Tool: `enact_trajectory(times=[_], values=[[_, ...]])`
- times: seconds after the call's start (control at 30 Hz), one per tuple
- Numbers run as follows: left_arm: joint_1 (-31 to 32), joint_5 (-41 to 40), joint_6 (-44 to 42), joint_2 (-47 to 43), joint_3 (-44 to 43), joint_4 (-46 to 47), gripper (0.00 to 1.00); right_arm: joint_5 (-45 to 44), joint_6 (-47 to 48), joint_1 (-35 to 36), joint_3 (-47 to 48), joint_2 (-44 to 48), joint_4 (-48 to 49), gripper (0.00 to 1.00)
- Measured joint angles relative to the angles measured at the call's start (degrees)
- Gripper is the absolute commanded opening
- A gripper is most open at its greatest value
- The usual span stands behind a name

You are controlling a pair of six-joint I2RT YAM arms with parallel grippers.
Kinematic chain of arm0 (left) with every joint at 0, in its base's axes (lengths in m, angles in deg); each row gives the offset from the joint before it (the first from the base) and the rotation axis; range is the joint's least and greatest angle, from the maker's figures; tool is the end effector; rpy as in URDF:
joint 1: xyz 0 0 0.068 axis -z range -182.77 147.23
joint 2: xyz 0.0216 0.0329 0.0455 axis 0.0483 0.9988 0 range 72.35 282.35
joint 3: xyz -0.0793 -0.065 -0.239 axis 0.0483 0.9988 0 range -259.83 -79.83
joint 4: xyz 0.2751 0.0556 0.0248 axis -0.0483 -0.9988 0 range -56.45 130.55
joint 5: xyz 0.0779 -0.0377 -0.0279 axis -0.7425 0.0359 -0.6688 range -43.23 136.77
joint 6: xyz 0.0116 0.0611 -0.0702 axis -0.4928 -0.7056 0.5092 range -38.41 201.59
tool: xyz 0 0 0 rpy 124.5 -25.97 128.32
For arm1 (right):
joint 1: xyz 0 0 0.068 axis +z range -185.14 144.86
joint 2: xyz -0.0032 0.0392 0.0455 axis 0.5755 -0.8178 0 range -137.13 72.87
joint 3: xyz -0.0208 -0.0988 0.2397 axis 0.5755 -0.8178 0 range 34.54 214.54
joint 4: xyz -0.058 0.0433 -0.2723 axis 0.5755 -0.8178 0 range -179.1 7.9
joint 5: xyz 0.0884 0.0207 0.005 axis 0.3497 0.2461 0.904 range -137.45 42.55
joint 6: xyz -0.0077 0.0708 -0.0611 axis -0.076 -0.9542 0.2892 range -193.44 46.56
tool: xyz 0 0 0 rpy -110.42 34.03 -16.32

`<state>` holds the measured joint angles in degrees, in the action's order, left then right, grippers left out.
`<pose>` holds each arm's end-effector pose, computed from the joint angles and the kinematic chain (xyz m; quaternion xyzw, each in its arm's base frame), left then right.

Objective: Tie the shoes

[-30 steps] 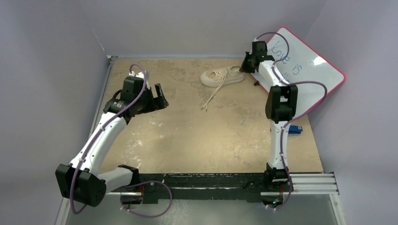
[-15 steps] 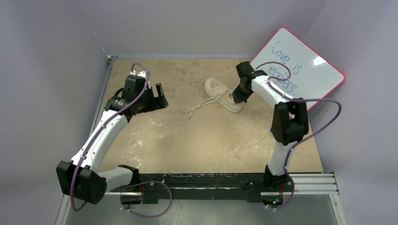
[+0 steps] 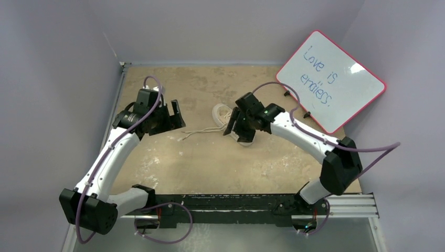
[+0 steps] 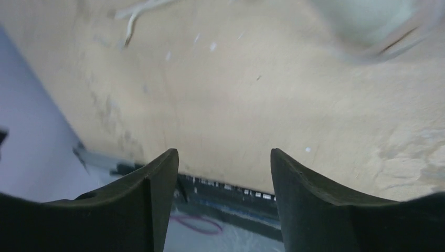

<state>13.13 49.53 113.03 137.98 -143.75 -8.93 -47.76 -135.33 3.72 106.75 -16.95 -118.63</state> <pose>0.2721 -0.0817 0.2705 -0.1196 0.9353 -0.1542 0.2951 0.2996 0.2406 0.2123 0.1908 0.9321 0.2354 0.1983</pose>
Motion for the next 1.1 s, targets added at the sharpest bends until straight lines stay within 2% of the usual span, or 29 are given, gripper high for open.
enact_trajectory(times=[0.07, 0.17, 0.23, 0.3, 0.43, 0.53, 0.8, 0.97, 1.1], values=[[0.0, 0.1, 0.5, -1.1, 0.0, -0.7, 0.9, 3.5, 2.7, 2.5, -1.7, 3.2, 1.7, 0.82], [0.0, 0.9, 1.2, -2.3, 0.0, -1.7, 0.9, 7.9, 9.0, 2.5, -5.2, 9.4, 2.7, 0.86], [0.0, 2.0, 2.1, -2.5, 0.1, -1.9, 0.9, 12.3, 15.0, -1.6, -7.0, 13.3, 2.6, 0.88], [0.0, 3.7, 2.7, -2.4, 0.6, -1.6, 0.9, 16.9, 21.4, -9.1, -7.7, 15.3, 3.2, 0.91], [0.0, 7.3, 4.9, -0.8, 1.7, -0.8, 0.9, 21.5, 32.3, -19.8, -5.8, 11.3, 3.1, 0.89], [0.0, 9.5, 6.4, 1.0, 2.3, 0.3, 0.92, 24.4, 38.0, -21.3, -3.0, 3.4, 4.0, 0.89], [0.0, 11.7, 7.9, 5.9, 2.9, 2.1, 0.94, 31.8, 41.2, -21.9, -3.6, -10.1, 12.9, 0.81], [0.0, 9.0, 6.4, 9.8, 2.9, 2.1, 0.93, 34.6, 39.9, -21.5, -8.3, -8.2, 17.9, 0.81], [0.0, 6.8, 5.7, 13.4, 2.9, 2.9, 0.9, 37.9, 36.4, -17.7, -14.3, -3.3, 20.0, 0.81]])
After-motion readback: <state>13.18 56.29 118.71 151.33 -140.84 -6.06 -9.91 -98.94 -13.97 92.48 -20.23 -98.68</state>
